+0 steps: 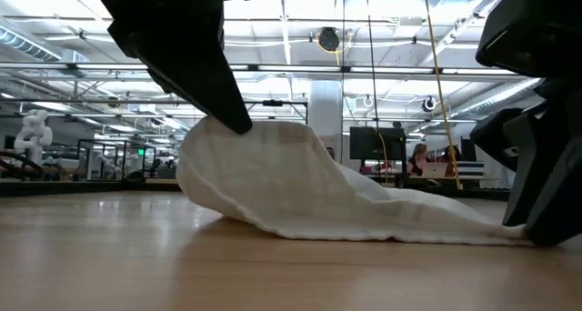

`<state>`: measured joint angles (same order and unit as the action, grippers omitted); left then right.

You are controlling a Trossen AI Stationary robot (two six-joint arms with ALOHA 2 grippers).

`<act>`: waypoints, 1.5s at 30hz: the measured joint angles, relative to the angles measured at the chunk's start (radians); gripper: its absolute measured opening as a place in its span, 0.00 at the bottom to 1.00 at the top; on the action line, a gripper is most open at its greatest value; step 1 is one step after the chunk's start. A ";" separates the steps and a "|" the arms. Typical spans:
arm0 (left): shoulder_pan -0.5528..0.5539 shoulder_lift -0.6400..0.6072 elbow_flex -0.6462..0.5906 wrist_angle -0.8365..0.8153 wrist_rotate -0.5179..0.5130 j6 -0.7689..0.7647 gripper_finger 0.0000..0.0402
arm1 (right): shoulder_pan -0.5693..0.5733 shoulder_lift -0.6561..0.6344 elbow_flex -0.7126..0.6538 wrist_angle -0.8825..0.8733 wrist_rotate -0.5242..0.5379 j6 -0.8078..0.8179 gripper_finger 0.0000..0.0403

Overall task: Roll towel into tight, uniform cylinder
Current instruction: Roll the white towel

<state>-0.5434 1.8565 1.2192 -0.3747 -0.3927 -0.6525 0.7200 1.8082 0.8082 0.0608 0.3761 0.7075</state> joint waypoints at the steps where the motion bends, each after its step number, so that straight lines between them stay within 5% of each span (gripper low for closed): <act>1: 0.000 0.000 0.000 0.000 0.000 0.000 0.01 | 0.000 0.000 0.000 0.000 -0.001 0.001 0.09; 4: 0.000 0.000 0.000 -0.001 0.004 0.003 0.01 | 0.000 -0.007 0.000 -0.004 -0.011 0.012 0.02; 17: -0.022 -0.003 0.000 -0.039 0.053 0.011 0.01 | -0.001 -0.104 -0.001 -0.062 -0.017 0.004 0.01; 45: -0.059 0.016 0.000 -0.037 0.065 0.012 0.01 | -0.025 -0.089 -0.001 -0.093 -0.087 -0.071 0.02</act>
<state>-0.6025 1.8725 1.2194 -0.4118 -0.3275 -0.6407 0.6949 1.7194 0.8070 -0.0325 0.2894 0.6369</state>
